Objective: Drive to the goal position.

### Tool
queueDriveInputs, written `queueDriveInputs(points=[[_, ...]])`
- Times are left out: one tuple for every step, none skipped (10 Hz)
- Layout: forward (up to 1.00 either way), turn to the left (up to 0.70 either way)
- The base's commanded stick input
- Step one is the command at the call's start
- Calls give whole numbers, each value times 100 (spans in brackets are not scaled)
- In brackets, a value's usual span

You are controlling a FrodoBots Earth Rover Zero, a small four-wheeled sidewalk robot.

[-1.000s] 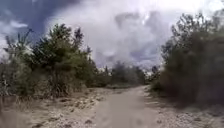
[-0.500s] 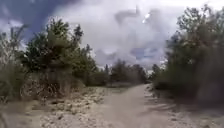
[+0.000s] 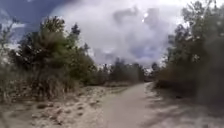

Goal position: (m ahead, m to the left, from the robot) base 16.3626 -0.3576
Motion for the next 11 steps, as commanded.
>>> queueDriveInputs(points=[[85,2],[85,2],[85,2],[85,2],[85,2],[85,2],[85,2],[85,2],[85,2],[85,2],[85,2]])
